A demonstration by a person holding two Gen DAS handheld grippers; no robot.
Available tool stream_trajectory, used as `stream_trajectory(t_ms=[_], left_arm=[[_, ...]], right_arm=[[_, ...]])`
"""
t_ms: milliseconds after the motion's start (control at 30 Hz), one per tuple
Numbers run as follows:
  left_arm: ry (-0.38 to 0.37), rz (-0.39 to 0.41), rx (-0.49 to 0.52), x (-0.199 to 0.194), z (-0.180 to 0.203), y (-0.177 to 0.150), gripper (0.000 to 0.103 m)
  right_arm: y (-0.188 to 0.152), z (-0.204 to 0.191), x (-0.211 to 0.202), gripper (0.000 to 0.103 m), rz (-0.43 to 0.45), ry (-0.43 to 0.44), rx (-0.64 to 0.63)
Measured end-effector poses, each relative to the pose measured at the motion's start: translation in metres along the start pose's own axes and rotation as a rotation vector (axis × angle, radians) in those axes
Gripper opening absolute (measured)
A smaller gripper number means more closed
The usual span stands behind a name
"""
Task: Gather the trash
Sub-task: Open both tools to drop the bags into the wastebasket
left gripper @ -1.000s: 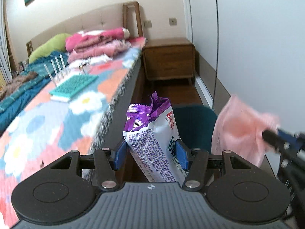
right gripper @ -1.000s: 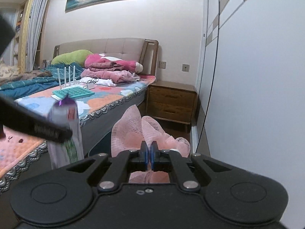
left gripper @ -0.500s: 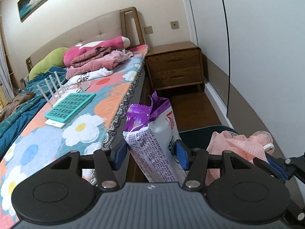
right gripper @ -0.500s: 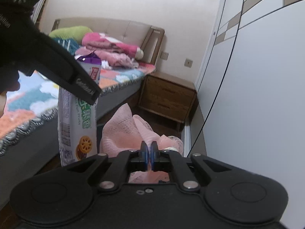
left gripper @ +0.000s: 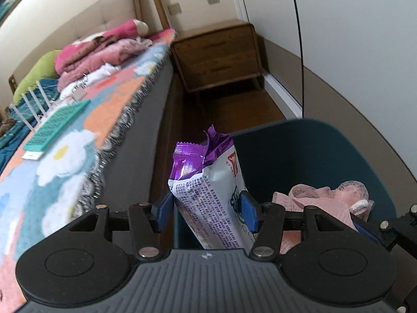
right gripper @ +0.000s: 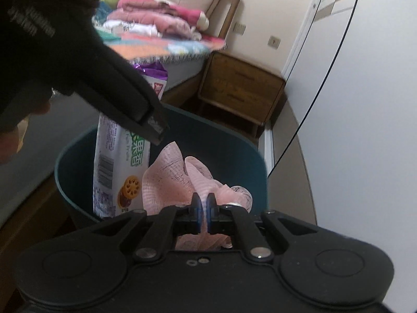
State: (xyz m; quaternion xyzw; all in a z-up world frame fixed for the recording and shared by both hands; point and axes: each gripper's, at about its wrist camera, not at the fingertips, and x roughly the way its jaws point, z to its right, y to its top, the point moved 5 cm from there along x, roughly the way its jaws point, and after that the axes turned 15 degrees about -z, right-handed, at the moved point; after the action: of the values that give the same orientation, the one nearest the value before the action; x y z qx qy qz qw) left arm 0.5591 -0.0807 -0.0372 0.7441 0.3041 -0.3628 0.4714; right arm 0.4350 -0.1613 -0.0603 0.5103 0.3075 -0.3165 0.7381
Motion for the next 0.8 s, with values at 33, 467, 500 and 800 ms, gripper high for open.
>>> stream_trajectory(t_ms=[33, 467, 500, 800], left_arm=[[-0.004, -0.008, 0.008, 0.004, 0.002, -0.001, 0.055], [-0.091, -0.091, 0.025, 0.027, 0.018, -0.014, 0.058], [-0.096, -0.093, 0.022, 0.027, 0.019, -0.015, 0.058], [-0.117, -0.079, 0.001, 0.004, 0.021, -0.025, 0.070]], right_arm=[[-0.003, -0.003, 0.006, 0.005, -0.022, 0.005, -0.004], [-0.010, -0.004, 0.004, 0.028, -0.036, 0.059, 0.028], [-0.011, -0.004, 0.002, 0.029, -0.034, 0.060, 0.026], [-0.009, 0.000, -0.017, 0.047, -0.009, 0.066, 0.029]])
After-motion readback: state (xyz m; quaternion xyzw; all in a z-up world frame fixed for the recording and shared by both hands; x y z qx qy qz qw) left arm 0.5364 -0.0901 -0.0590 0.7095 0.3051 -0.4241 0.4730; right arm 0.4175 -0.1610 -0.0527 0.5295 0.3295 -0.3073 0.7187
